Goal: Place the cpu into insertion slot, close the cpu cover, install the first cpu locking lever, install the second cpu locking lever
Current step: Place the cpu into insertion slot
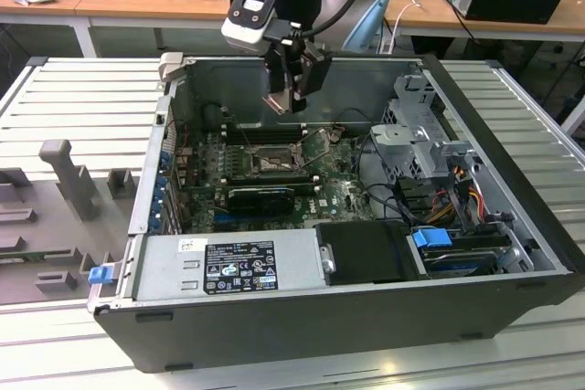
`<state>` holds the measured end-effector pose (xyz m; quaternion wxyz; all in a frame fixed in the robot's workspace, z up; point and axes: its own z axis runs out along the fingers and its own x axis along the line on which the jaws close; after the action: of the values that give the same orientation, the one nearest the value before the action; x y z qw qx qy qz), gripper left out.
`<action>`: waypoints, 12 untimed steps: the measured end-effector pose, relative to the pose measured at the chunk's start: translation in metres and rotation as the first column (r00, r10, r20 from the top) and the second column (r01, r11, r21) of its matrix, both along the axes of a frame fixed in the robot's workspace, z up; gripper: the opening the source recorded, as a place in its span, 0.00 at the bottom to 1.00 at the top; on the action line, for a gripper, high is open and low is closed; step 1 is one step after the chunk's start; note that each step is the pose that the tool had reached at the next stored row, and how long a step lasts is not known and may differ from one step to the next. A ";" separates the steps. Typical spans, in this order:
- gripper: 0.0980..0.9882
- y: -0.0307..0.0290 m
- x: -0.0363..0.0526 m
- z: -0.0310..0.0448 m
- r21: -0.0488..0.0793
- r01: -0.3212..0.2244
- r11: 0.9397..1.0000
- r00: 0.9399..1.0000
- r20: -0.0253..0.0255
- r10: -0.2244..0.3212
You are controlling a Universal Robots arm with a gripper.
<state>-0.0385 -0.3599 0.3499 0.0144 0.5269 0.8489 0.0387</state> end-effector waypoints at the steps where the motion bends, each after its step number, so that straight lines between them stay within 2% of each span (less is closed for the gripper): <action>1: 0.48 0.0000 0.0000 -0.0002 0.000 0.013 1.000 1.000 0.000 -0.013; 6: 0.48 0.0000 0.0000 -0.0007 -0.001 0.051 0.999 0.999 0.000 -0.051; 12: 0.48 0.0000 0.0000 -0.0024 -0.002 0.104 0.995 0.995 0.000 -0.104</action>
<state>-0.0385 -0.3598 0.3475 0.0168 0.5705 0.8203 0.0372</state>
